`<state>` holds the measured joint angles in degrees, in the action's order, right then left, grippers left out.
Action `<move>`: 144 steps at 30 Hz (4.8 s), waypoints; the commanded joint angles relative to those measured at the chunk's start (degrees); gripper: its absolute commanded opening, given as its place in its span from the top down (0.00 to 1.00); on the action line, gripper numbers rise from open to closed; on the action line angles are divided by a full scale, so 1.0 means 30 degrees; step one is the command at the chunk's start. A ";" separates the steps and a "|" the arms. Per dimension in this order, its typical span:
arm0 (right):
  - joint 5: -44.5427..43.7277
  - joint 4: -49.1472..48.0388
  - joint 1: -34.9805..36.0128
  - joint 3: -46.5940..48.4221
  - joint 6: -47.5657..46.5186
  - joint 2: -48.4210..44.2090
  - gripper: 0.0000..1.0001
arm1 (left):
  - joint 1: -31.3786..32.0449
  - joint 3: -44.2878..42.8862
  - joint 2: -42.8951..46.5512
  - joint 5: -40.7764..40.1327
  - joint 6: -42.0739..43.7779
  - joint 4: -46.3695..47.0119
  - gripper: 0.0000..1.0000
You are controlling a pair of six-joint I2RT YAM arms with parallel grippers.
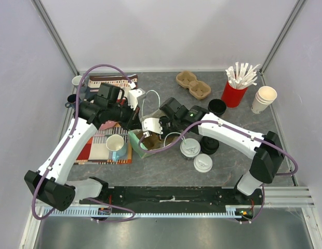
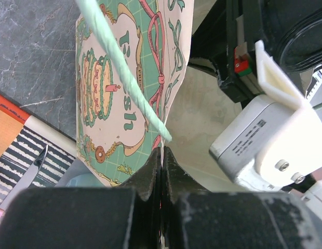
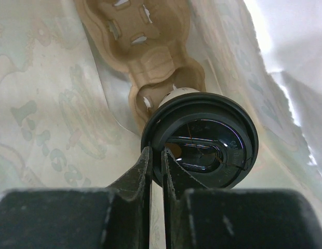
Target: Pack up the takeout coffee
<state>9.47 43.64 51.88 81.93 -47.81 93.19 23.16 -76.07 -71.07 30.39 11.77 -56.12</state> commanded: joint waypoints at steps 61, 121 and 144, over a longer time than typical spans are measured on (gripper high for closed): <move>0.4456 -0.0219 -0.0447 0.2250 0.4041 -0.1501 0.27 | -0.0102 -0.1654 -0.0656 -0.0023 0.1379 -0.1099 0.98; 0.6129 0.1068 0.0724 0.4772 0.8855 -0.1854 0.91 | 0.0865 -0.0834 0.0545 -0.1049 0.1351 -0.0835 0.98; 0.2289 -0.1830 0.1575 0.1139 0.3545 -0.0619 1.00 | 0.0513 -0.0658 0.0281 -0.0987 0.0764 -0.0689 0.98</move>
<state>16.86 39.29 56.10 88.95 -35.62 94.48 23.88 -77.38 -70.94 25.76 14.85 -59.51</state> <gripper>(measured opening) 0.005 0.029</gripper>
